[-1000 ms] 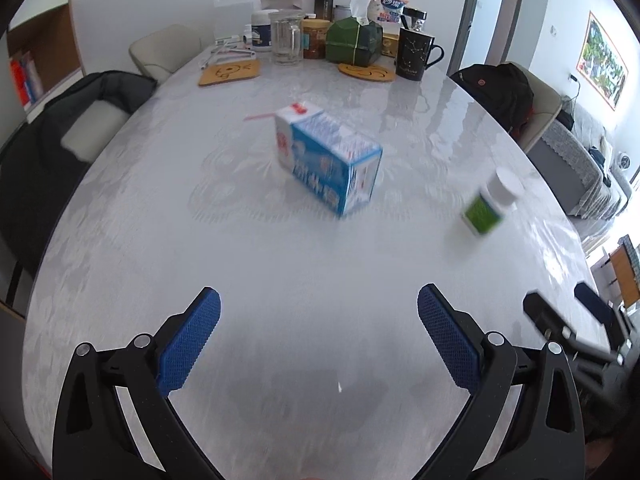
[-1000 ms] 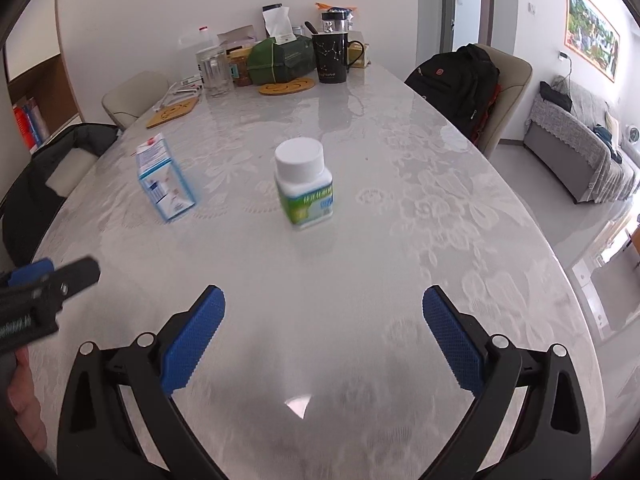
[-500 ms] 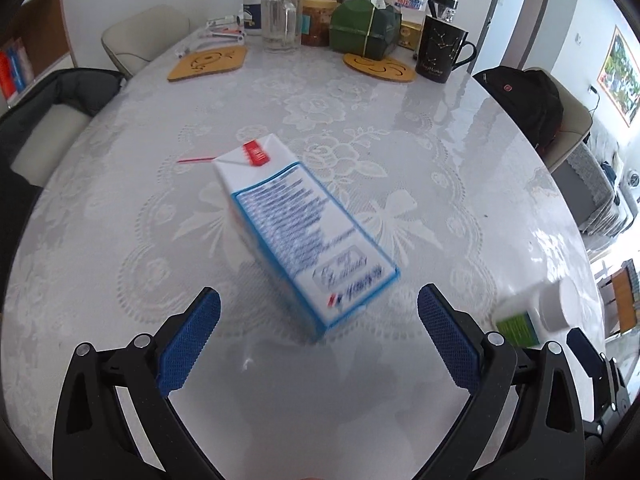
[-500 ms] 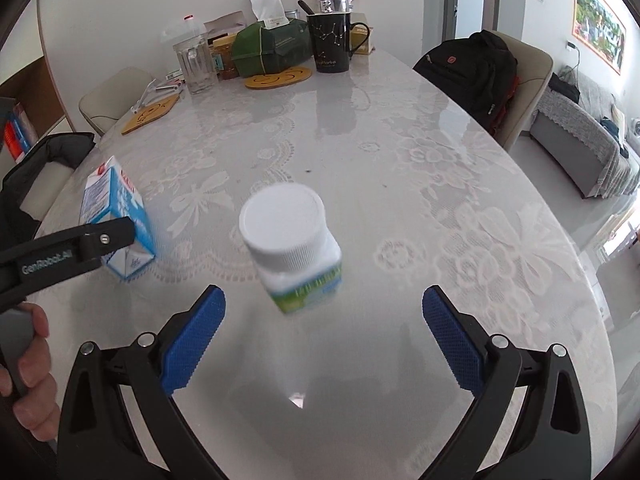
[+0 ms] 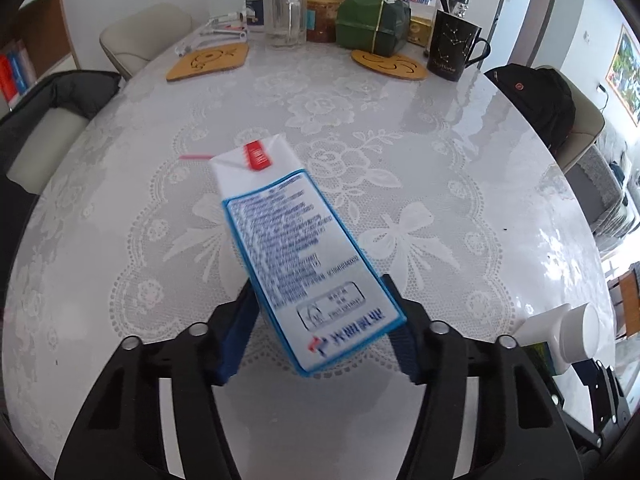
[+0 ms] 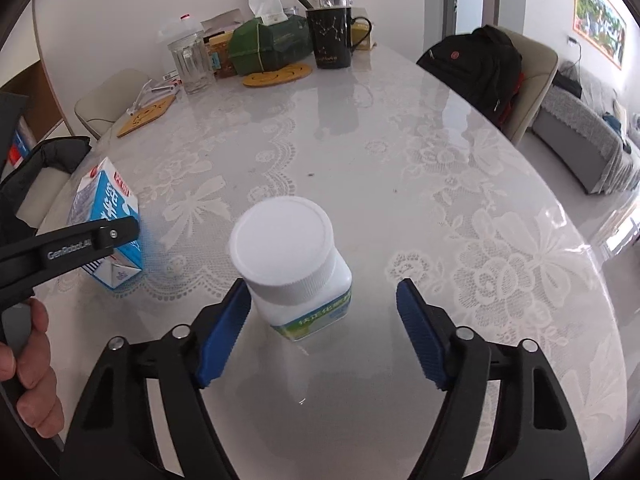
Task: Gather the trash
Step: 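Grasp the blue-white milk carton with the left gripper while the right grasps the white pill bottle, then carry the milk carton and the pill bottle over the black trash bin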
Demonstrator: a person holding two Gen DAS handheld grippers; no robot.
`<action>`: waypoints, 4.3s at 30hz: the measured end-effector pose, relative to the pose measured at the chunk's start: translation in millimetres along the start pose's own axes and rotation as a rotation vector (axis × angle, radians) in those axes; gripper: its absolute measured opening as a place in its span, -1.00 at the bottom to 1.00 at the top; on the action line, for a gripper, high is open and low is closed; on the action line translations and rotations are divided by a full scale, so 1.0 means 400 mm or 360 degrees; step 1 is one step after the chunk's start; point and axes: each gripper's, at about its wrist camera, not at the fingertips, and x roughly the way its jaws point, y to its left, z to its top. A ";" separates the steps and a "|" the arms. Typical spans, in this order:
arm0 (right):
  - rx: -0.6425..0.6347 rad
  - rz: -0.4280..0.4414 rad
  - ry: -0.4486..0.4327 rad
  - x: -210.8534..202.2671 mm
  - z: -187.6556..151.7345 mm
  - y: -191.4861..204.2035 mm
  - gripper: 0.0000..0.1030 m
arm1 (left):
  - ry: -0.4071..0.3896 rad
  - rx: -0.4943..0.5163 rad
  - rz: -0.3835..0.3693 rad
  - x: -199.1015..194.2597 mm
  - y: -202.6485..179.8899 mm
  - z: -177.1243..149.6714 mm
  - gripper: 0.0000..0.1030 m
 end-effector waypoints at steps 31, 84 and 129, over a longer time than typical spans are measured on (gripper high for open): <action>-0.0014 0.0121 -0.0050 -0.120 -0.044 0.009 -0.17 | -0.0057 0.0103 -0.0105 -0.131 0.019 -0.086 -0.20; -0.0177 0.0206 -0.0149 -0.632 -0.527 0.147 -0.17 | -0.0230 0.0022 -0.0182 -0.662 0.204 -0.655 -0.20; -0.0193 0.0197 0.0016 -0.628 -0.942 0.064 -0.17 | -0.0009 0.0164 -0.0164 -0.579 0.211 -1.127 -0.20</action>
